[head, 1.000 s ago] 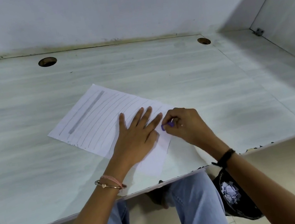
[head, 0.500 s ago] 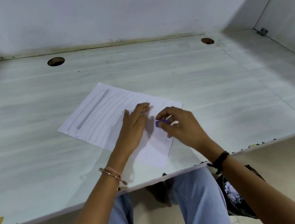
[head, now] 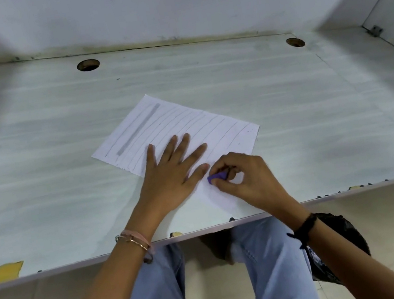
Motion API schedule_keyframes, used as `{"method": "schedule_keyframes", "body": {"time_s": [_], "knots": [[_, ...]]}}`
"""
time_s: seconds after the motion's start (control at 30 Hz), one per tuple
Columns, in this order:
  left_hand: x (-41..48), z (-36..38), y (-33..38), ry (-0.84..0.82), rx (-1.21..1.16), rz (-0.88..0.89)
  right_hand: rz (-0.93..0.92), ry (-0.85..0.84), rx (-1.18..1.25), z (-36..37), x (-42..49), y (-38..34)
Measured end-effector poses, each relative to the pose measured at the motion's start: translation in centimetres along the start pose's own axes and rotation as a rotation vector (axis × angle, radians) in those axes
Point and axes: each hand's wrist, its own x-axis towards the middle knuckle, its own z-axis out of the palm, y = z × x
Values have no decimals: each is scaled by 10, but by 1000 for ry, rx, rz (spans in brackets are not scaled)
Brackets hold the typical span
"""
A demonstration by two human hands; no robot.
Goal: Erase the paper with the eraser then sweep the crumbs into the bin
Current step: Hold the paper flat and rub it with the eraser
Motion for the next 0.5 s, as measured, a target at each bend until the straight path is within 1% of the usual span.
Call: {"method": "schedule_keyframes", "body": {"time_s": [0.07,0.17,0.3,0.33,0.43,0.5], "knots": [[1,1,-1,1,34,5,-17,-13,-5,5,-2,-2],[1,3,-1,16,40,-1,9,55,-1,6,1,-2],[2,6,-2,29,56,2,-72,-101,-16,6,-7,-6],[2,5,-3,27,64,7,-77,-93,-38,5,-4,-5],[2,5,-3,22,65,11,-35,9,-115,-1,8,0],[2,5,-2,34,52,10,-85,-60,-106,-2,4,-1]]}}
